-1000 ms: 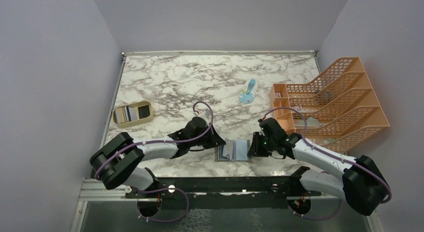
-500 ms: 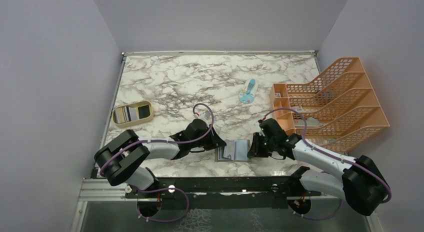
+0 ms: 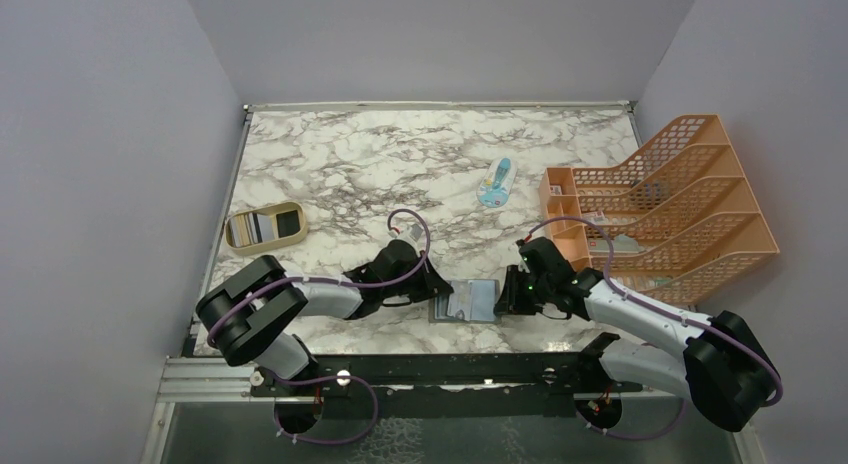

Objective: Put the credit cards into the card holder
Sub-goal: Insert the credit card into the card holder.

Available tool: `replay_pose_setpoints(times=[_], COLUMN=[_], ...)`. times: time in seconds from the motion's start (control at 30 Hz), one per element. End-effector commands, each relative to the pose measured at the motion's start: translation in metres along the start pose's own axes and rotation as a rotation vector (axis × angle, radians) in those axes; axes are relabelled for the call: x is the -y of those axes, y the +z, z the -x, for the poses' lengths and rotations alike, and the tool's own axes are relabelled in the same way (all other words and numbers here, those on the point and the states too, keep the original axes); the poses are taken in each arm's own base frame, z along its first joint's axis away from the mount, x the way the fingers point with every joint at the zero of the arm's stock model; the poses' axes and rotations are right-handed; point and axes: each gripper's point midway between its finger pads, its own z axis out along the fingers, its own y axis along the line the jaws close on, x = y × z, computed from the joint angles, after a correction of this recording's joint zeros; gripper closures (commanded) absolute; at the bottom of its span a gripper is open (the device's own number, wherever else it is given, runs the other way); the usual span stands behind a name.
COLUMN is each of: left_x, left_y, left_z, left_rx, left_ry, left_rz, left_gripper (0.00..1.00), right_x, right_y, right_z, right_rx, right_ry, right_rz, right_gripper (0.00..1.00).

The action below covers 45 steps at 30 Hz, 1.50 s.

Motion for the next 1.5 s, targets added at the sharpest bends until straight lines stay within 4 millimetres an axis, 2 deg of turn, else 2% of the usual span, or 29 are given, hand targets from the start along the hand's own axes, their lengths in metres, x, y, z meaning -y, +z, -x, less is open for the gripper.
replay_pose_setpoints(times=[0.0, 0.2, 0.47, 0.97, 1.27, 1.47], left_x=[-0.011, -0.018, -0.026, -0.017, -0.022, -0.024], left_y=[0.002, 0.005, 0.01, 0.02, 0.014, 0.012], left_z=[-0.001, 0.001, 0.003, -0.002, 0.003, 0.003], left_rx=[0.024, 0.039, 0.053, 0.054, 0.113, 0.134], left_ry=[0.011, 0.023, 0.02, 0.029, -0.003, -0.011], left_rz=[0.026, 0.052, 0.084, 0.084, 0.106, 0.116], left_gripper=[1.0, 1.0, 1.0, 1.0, 1.0, 1.0], right_x=[-0.001, -0.009, -0.008, -0.009, -0.008, -0.013], right_y=[-0.002, -0.008, -0.006, -0.007, -0.005, -0.006], right_z=[-0.003, 0.003, -0.002, -0.005, -0.009, -0.01], right_rx=[-0.005, 0.016, 0.006, 0.004, -0.006, -0.009], right_ry=[0.005, 0.006, 0.014, 0.026, 0.037, 0.035], right_rz=[0.006, 0.031, 0.042, 0.055, 0.063, 0.09], right_gripper=[0.77, 0.77, 0.77, 0.77, 0.77, 0.83])
